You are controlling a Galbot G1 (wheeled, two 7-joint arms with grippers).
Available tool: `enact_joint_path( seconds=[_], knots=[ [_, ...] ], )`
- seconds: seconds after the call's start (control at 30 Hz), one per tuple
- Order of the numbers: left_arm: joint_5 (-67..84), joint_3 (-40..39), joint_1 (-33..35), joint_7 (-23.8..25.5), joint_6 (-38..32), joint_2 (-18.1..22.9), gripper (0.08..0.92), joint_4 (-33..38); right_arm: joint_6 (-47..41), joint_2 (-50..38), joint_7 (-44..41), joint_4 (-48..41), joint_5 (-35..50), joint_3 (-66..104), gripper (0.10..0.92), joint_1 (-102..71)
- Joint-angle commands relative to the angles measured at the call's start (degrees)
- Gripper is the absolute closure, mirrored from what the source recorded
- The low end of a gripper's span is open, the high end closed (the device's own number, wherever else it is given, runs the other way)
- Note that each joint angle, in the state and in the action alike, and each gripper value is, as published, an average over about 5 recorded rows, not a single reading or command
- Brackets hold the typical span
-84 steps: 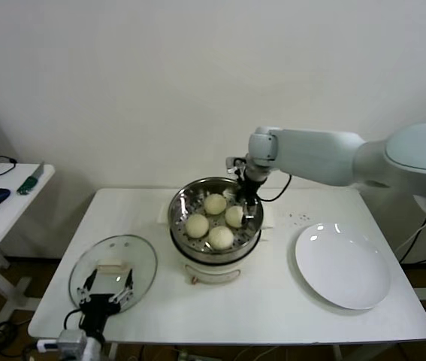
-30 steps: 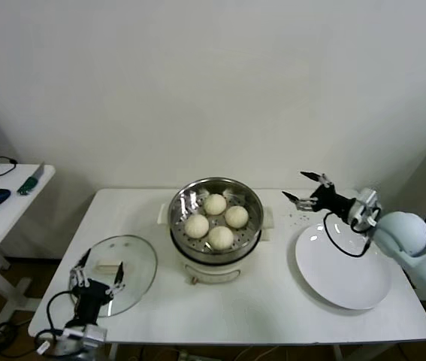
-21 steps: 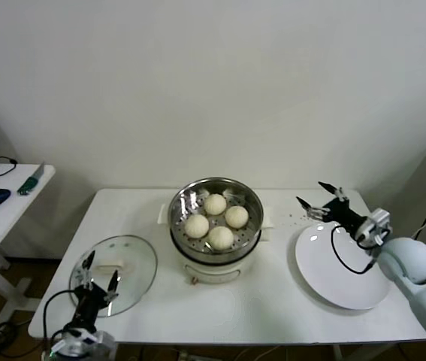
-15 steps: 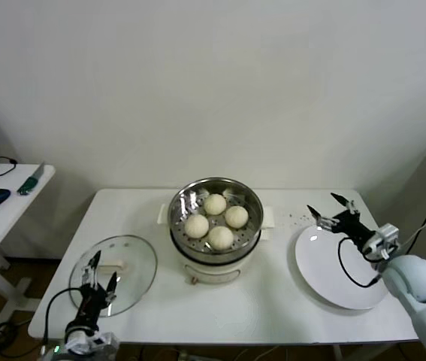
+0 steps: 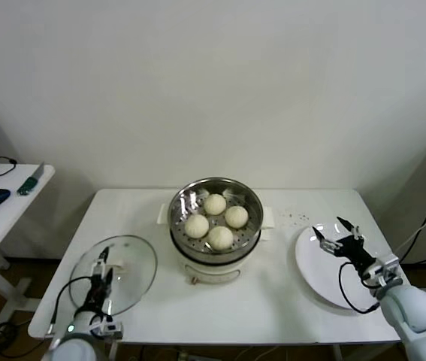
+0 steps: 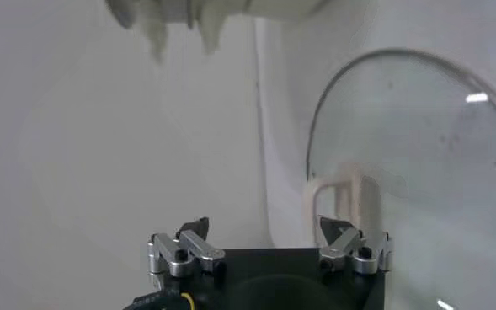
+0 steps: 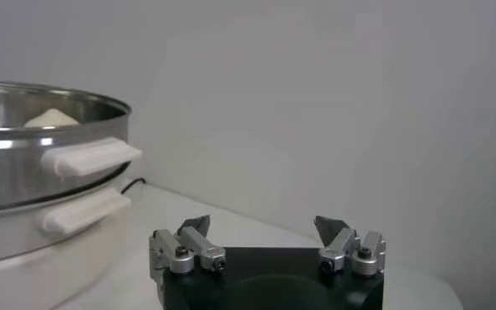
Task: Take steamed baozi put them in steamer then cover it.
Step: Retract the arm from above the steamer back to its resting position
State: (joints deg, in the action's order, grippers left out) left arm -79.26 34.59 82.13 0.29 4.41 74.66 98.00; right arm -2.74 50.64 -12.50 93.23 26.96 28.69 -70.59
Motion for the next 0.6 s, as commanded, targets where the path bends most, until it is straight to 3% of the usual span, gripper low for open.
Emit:
enact_joint_path(
  seconds=[0.03,0.6],
  knots=[
    [-7.15,-0.17,-6.91,-1.29,-0.71,0.84,0.177,-9.57,0.28,2.36,0.13,-0.15,-2.22,1.82,0.203,-2.54],
    [0.45,-1.03,-9.63,-3.74,0.13,0.34,0.198,-11.51,1.57,3.81,-1.1,-1.79,-5.73,1.3,0.203,-2.86]
  ],
)
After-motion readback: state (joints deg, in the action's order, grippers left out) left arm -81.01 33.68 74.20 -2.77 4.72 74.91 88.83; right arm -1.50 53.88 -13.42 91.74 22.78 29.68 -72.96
